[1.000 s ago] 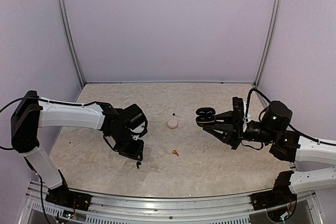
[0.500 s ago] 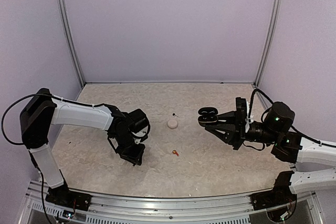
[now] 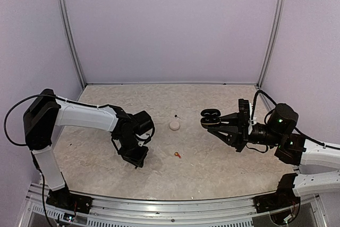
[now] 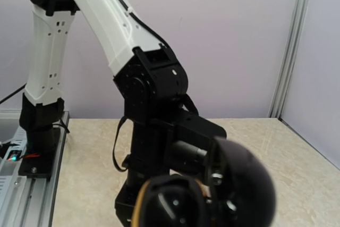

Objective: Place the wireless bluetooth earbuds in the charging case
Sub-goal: Pick up the right earbud from the corner of the board, then insert the left earbud into the left side groove of the charging case.

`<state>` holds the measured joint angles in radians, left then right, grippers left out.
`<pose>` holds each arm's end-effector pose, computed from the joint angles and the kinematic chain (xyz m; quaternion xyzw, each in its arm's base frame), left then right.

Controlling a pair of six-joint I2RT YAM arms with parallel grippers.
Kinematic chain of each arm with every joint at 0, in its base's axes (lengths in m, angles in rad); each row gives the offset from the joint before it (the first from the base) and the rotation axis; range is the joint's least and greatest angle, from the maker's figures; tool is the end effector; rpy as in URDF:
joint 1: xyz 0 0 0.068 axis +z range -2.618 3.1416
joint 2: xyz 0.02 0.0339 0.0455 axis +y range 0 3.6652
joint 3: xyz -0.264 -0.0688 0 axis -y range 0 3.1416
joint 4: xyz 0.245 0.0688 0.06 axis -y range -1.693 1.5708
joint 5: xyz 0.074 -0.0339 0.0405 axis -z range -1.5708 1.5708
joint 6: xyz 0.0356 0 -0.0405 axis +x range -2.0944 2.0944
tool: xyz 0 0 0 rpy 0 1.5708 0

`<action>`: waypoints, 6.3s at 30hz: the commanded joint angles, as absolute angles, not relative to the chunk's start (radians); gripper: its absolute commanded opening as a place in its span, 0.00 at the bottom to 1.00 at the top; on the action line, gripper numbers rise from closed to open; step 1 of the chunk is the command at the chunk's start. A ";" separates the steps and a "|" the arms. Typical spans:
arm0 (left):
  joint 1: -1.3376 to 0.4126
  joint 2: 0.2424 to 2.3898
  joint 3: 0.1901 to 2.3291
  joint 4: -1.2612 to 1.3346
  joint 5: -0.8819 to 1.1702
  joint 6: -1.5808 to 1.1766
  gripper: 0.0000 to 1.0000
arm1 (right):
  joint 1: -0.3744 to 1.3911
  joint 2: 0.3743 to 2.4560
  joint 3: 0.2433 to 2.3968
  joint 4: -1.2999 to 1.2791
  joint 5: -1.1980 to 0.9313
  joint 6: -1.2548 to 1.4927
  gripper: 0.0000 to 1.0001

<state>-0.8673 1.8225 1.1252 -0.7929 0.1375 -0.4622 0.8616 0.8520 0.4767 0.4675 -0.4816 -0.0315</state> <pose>0.2039 -0.2479 0.1489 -0.2032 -0.9759 0.0788 0.0107 0.1185 0.1634 0.2879 -0.4415 0.5141 0.4364 0.5919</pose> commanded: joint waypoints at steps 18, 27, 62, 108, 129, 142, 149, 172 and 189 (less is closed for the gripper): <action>-0.963 1.910 1.233 -0.901 -0.096 -0.427 0.28 | 0.854 0.832 0.473 0.462 -0.473 -0.031 0.00; -0.972 1.920 1.268 -0.917 -0.113 -0.414 0.29 | 0.853 0.832 0.477 0.459 -0.476 -0.029 0.00; -0.969 1.900 1.207 -0.925 -0.090 -0.405 0.25 | 0.852 0.849 0.486 0.465 -0.478 -0.031 0.00; -1.150 1.143 1.025 0.244 -0.150 -0.149 0.19 | 0.855 0.912 0.529 0.614 -0.460 -0.012 0.00; -1.249 1.345 1.087 0.386 -0.119 -0.034 0.16 | 0.961 1.006 0.595 0.633 -0.293 0.097 0.00; -1.264 1.395 1.126 0.369 -0.130 -0.003 0.16 | 0.987 1.007 0.595 0.635 -0.273 0.102 0.00; -1.264 1.416 1.132 0.365 -0.137 -0.003 0.16 | 0.988 1.002 0.598 0.637 -0.286 0.099 0.00; -1.264 1.423 1.118 0.312 -0.198 0.029 0.15 | 0.989 0.976 0.588 0.652 -0.285 0.080 0.00; -1.287 1.420 1.069 0.280 -0.144 0.030 0.19 | 0.989 0.955 0.597 0.652 -0.238 0.062 0.00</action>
<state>-1.2644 1.4208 1.1042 0.3317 -0.1619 0.0090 0.9817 0.9905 0.5659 0.5808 -0.2817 0.0650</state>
